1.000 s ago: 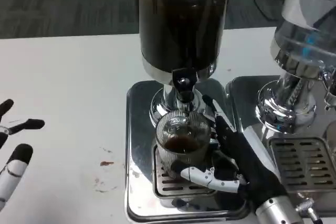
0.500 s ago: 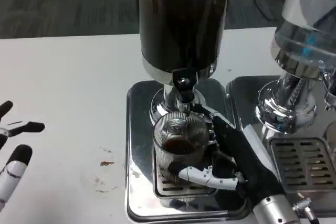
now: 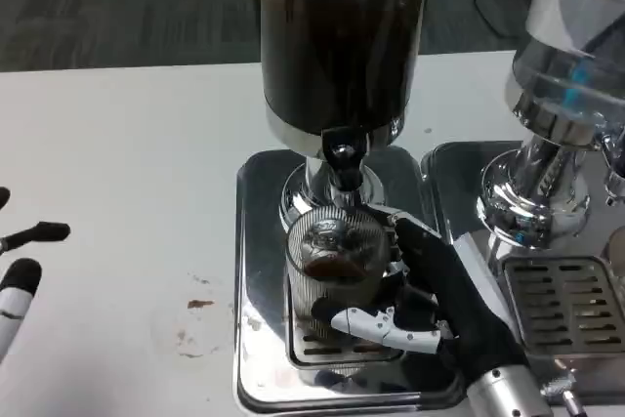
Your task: Grasp the cup under the faucet to collect the drink, then remove the cup.
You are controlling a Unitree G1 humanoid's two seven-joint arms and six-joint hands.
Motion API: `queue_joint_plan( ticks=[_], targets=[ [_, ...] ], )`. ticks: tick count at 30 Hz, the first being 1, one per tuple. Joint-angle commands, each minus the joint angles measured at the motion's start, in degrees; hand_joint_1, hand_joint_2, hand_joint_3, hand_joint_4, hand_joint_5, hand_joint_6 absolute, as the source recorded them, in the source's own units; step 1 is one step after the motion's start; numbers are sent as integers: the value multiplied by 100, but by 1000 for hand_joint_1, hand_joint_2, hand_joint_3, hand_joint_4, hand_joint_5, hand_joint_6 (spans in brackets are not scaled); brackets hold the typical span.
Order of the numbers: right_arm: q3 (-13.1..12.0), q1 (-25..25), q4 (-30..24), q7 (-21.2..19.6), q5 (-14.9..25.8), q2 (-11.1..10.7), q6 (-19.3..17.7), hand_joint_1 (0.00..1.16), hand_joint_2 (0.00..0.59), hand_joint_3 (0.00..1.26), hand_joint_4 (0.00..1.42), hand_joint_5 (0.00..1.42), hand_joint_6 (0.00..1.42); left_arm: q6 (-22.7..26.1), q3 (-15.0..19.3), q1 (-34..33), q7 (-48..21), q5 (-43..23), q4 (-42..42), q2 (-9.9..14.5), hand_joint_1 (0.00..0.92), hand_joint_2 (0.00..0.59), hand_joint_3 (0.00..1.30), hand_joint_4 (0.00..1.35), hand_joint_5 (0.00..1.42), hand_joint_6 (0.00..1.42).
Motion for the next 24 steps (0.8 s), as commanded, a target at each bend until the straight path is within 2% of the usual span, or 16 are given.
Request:
queue_joint_plan(
  ticks=[1, 9, 15, 24],
  targets=[
    [-8, 14, 43, -125, -61, 59, -55, 954, 142, 336, 440, 604, 754, 66, -78, -94, -77, -43, 125, 57, 0, 245, 407, 0, 171, 0],
    [-61, -14, 55, -324, -166, 145, -90, 967, 149, 376, 495, 682, 850, 67, -91, -103, -55, -23, 138, 45, 0, 245, 407, 0, 171, 0],
    [-95, -30, 72, -382, -192, 154, -81, 1021, 153, 403, 501, 741, 922, 71, -105, -112, -23, 7, 133, 33, 0, 245, 407, 0, 170, 0],
    [-132, 78, -92, -526, -238, 155, -71, 1032, 150, 416, 518, 779, 999, 61, -141, -185, -67, -23, 204, 90, 0, 244, 406, 0, 170, 0]
  ],
)
